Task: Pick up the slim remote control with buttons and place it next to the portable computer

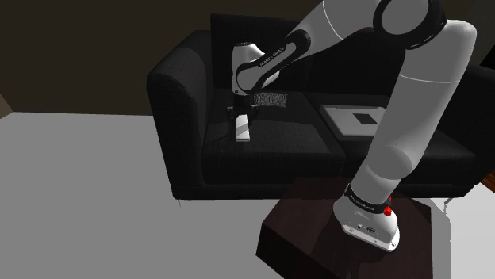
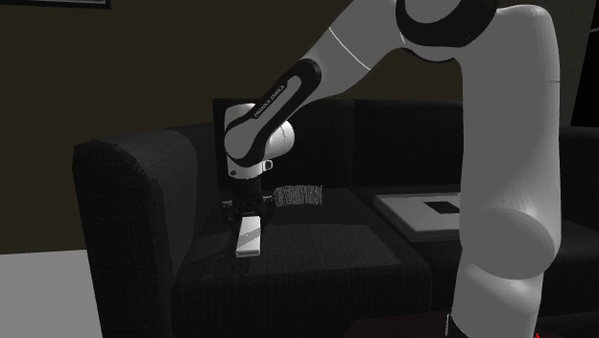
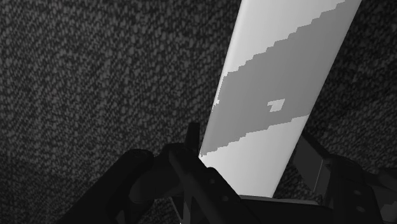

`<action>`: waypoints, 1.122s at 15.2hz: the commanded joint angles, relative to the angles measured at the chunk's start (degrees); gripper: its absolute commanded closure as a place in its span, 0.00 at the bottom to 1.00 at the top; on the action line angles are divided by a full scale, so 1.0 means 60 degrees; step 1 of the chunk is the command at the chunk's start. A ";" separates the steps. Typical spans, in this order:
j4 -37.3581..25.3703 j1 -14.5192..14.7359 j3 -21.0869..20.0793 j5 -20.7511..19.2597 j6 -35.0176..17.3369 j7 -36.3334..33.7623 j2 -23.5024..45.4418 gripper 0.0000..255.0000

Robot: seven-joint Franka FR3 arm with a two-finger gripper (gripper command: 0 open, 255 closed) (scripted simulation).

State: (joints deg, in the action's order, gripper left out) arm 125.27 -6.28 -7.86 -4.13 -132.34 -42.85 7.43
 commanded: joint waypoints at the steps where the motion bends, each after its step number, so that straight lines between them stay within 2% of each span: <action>1: 0.0002 0.0000 0.0000 -0.0001 0.0000 0.0002 0.0003 1.00; 17: -0.0835 -0.0020 -0.0027 0.0250 0.1820 0.0222 -0.0996 1.00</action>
State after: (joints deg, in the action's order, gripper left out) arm 120.74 -6.41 -8.00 -2.71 -122.24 -41.58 1.80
